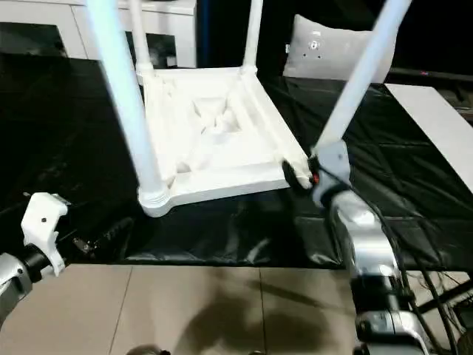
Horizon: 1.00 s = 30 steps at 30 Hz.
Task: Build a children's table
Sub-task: Rotate table base
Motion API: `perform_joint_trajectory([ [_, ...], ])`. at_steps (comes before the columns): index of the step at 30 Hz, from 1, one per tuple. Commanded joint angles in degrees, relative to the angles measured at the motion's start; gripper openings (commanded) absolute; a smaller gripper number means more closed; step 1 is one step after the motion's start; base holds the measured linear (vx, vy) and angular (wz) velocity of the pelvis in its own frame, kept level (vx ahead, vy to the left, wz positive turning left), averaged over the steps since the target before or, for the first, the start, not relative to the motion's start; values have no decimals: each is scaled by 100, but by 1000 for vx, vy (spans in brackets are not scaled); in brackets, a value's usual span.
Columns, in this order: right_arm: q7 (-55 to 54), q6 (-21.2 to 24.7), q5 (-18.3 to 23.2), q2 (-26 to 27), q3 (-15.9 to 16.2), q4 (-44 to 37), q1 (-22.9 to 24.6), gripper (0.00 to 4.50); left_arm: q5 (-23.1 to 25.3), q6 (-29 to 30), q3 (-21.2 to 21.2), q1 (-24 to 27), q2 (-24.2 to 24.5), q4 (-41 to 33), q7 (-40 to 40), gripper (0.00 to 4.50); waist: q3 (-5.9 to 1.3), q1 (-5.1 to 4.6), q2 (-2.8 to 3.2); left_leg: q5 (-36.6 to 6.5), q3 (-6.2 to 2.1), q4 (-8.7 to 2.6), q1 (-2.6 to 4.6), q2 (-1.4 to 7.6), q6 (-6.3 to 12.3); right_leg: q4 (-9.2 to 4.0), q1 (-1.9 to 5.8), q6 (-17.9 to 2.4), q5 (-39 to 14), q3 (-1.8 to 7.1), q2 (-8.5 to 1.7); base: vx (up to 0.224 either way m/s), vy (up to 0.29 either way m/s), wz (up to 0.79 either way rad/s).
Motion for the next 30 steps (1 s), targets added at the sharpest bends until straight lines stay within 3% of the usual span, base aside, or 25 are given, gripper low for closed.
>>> perform_joint_trajectory([
  [1,173,76,40,27,76,-248,71,450,-136,-55,-4,-105,15,-87,30,446,-299,-37,46,-458,-259,-525,52,533,153,-446,263,-663,-1035,602,-742,0,0,0],
  [2,369,289,130,93,258,-393,159,450,-204,-51,-101,-405,-72,27,59,446,-275,-50,37,-638,-267,-542,44,528,121,-492,266,-573,-1379,603,-737,0,0,0],
  [7,575,512,131,174,535,-459,230,450,-204,-171,-268,-998,-231,511,66,446,-253,-66,29,-911,-293,-557,62,518,52,-595,244,-394,-2033,588,-752,0,0,0],
  [8,574,585,55,225,638,-380,212,450,-158,-347,-313,-1411,-325,966,68,446,-270,-73,114,-898,-298,-546,79,511,-13,-605,228,-343,-1995,586,-737,0,0,0],
  [9,545,612,-26,249,694,-284,173,450,-175,-422,-321,-1654,-390,1212,59,446,-273,-89,89,-914,-292,-548,85,499,-24,-619,223,-325,-1976,583,-718,0,0,0],
  [10,540,613,-39,251,701,-270,168,450,-180,-429,-323,-1682,-398,1239,55,446,-308,-78,86,-855,-296,-536,92,503,-56,-577,230,-375,-1763,589,-731,0,0,0],
  [12,473,647,-128,287,715,-164,106,450,-302,-401,-365,-1878,-465,1380,-39,446,-318,-90,91,-755,-315,-545,34,530,-61,-532,272,-494,-1523,586,-758,0,0,0],
  [13,410,707,-149,315,689,-46,38,450,-320,-383,-444,-1957,-473,1411,-116,446,-323,-91,113,-722,-305,-531,51,528,-65,-515,257,-595,-1388,594,-764,0,0,0],
  [17,192,816,-199,379,684,469,-226,450,-417,-334,-710,-2262,-631,1540,-249,446,-349,-100,85,-472,-277,-510,31,514,-22,-449,277,-835,-964,596,-754,0,0,0],
  [21,91,655,-166,522,627,1126,-593,450,-655,-304,-959,-2547,-895,1679,-537,446,-363,-71,79,-314,-267,-491,26,532,27,-422,286,-891,-820,597,-778,0,0,0],
  [23,23,470,-226,577,590,1697,-943,450,-1304,261,-1171,-2523,-930,1346,-1196,446,-376,-64,56,-204,-253,-490,44,553,-9,-365,275,-992,-651,598,-789,0,0,0],
  [24,19,453,-229,581,589,1748,-975,450,-1366,314,-1190,-2521,-930,1316,-1248,446,-379,-64,66,-172,-253,-489,28,542,-23,-350,289,-1037,-612,596,-786,0,0,0],
  [26,6,309,-270,588,613,2110,-1200,450,-1766,640,-1301,-2545,-951,1137,-1555,446,-374,-70,17,-101,-231,-490,22,541,-6,-335,296,-1052,-489,601,-771,0,0,0],
  [28,29,216,-302,585,646,2292,-1314,450,-1945,780,-1337,-2598,-1003,1069,-1655,446,-375,-87,12,-75,-234,-483,-6,530,9,-323,318,-1071,-468,604,-791,0,0,0],
  [29,65,174,-317,597,673,2359,-1373,450,-2047,856,-1383,-2650,-1081,1025,-1679,446,-362,-103,-23,-111,-230,-484,-7,525,49,-348,322,-1034,-585,606,-790,0,0,0],
  [30,91,151,-322,607,688,2393,-1407,450,-2101,895,-1413,-2686,-1135,1005,-1683,446,-354,-123,-10,-164,-229,-476,-11,514,61,-372,327,-1014,-736,605,-796,0,0,0],
])
